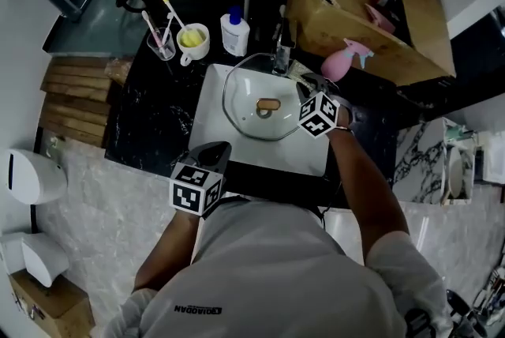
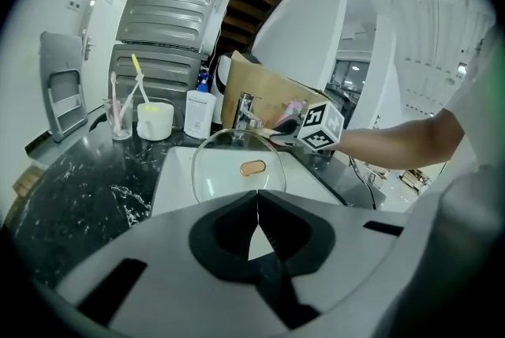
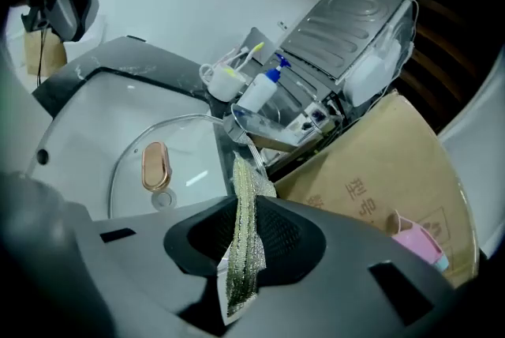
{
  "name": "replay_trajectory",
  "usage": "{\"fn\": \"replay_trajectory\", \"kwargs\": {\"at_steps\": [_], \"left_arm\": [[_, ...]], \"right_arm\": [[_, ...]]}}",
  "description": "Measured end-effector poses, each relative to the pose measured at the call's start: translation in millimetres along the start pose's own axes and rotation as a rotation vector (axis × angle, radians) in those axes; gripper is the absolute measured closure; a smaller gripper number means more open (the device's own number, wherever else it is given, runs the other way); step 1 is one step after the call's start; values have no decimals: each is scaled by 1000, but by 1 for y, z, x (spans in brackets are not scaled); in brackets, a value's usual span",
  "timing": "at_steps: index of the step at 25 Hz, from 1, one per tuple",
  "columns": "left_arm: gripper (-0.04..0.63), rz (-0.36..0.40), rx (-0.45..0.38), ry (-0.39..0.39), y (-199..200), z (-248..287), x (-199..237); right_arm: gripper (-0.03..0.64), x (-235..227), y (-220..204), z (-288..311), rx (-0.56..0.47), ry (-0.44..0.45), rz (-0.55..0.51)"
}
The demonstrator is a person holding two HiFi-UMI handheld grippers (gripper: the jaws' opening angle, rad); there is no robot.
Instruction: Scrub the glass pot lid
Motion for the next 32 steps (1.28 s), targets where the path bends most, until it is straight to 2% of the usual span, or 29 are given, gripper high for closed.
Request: {"fn": "replay_trajectory", "kwargs": {"at_steps": [6,12,22,32], "left_arm": [[580,-32,18,40,-7,-2,-2],[580,-32,26,41,-7,-1,-10],[580,-20,15,38,-4,-2,-8],[580,14,7,-19,0,1,-14]], "right_arm": [[525,12,6,25,-15,22,-149],[523,19,10,38,-45,63,-219],[518,35,-8,34,-32,108,-333],[514,61,-37,18,20,104,-287]]}}
Point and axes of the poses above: the fingertips, and each gripper's own axes: z forward along the fingers, x to its left, y out of its top, the point moved 5 cm from there along -z, backward along the fingers, and after that the axes turned 11 degrees about z, right-handed, at the moved point
